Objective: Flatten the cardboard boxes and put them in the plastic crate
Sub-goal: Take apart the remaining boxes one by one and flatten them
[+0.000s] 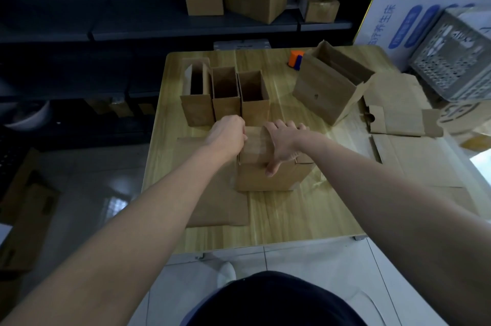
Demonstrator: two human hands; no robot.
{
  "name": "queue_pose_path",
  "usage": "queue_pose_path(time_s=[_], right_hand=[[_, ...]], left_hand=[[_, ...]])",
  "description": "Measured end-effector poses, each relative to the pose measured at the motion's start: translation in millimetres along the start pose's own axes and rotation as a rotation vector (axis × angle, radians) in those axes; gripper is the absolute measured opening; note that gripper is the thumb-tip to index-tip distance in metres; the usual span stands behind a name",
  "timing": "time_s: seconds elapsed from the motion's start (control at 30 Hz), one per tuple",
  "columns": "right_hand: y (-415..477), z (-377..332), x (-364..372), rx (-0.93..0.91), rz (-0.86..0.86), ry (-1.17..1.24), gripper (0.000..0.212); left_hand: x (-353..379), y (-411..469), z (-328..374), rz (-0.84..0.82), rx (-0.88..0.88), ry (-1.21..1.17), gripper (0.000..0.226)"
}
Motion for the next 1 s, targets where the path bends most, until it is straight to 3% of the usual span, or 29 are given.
queue_pose_path(time_s=[0.33, 0.47, 0.67, 0.87, 1.0], right_hand=[[-3.8, -1.0, 0.7, -0.003, 0.013, -0.001, 0.131], [-2.2, -0.1, 0.1, 0.0, -0.002, 0.005, 0.132], [-1.4, -1.5, -0.1, 0.003, -0.021, -0.007, 0.131], [-1.5, -0.9, 0.7, 0.011, -0.021, 0.003, 0.132], [-3.7, -1.5, 2.1, 0.008, -0.007, 0.008, 0.132]], left_hand=[[5.1, 0.2, 6.5, -0.052, 0.096, 0.064, 0.008], [1.4, -0.1, 10.5, 0.002, 0.164, 0.048, 0.01], [3.2, -3.6, 17.3, 0.057, 0.168, 0.166, 0.012], [1.2, 1.1, 16.6, 0.013, 0.044, 0.187, 0.01], [4.9, -0.9, 19.7, -0.001, 0.059, 0.244, 0.011]])
Point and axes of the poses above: each hand's wrist, its own y-axis towards the middle knuckle, its own x-axis out of the palm, z = x × y, the point moved 10 cm from there along y, towards the middle knuckle
